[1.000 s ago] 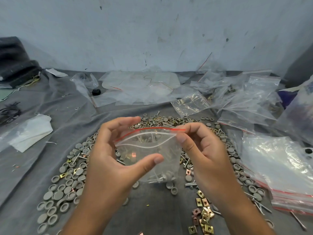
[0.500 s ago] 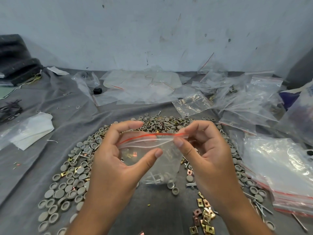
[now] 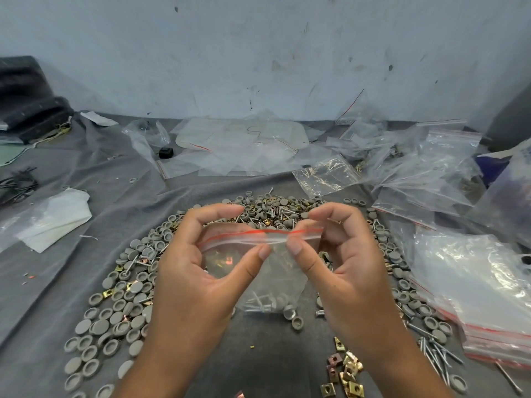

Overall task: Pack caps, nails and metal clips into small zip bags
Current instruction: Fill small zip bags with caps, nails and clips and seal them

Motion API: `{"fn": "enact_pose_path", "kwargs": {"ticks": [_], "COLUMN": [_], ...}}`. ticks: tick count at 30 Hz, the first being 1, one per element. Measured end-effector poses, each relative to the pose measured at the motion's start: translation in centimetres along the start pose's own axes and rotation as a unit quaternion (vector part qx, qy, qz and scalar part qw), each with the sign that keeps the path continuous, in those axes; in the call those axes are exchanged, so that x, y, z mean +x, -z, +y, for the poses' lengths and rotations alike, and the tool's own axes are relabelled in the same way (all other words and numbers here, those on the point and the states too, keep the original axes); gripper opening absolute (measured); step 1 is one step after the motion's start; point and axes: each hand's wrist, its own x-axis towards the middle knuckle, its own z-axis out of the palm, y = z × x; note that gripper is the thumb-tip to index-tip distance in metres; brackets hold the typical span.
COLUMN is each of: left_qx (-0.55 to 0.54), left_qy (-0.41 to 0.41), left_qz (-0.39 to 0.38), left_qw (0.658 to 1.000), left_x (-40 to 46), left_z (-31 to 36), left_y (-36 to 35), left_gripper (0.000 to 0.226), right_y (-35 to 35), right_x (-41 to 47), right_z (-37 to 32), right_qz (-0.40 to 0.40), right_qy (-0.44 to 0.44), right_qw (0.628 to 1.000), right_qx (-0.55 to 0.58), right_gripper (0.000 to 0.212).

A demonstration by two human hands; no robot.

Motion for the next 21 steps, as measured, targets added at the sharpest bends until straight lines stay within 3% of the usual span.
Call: {"fn": "enact_pose_path", "kwargs": {"ticks": [6,13,21], "left_qx": [0.001,-0.014,-0.022], "left_qy": [-0.002,-0.002,0.008], "left_qz": [-0.002,-0.002,-0.015], "left_qw": [1.0,1.0,1.0], "left_x": [-0.01,0.1,0.04], "left_z": [0.21,0.4,0.64], "left_y": [-0.02,-0.09,-0.21], "left_gripper": [0.046,0.045,0.048], "right_y": [-0.16,-0.2,-0.43], "right_x": [-0.09,-0.12,-0.14], "right_z": [0.0,0.15,-0.05], "right_qz": [-0.001,-0.002,0.011], "right_qy": [0.012,0.003,0.025], "right_qw": [1.0,1.0,1.0], "right_qx": [0.011,-0.009,0.005], "right_gripper": [0.022,0.042,0.032]}}
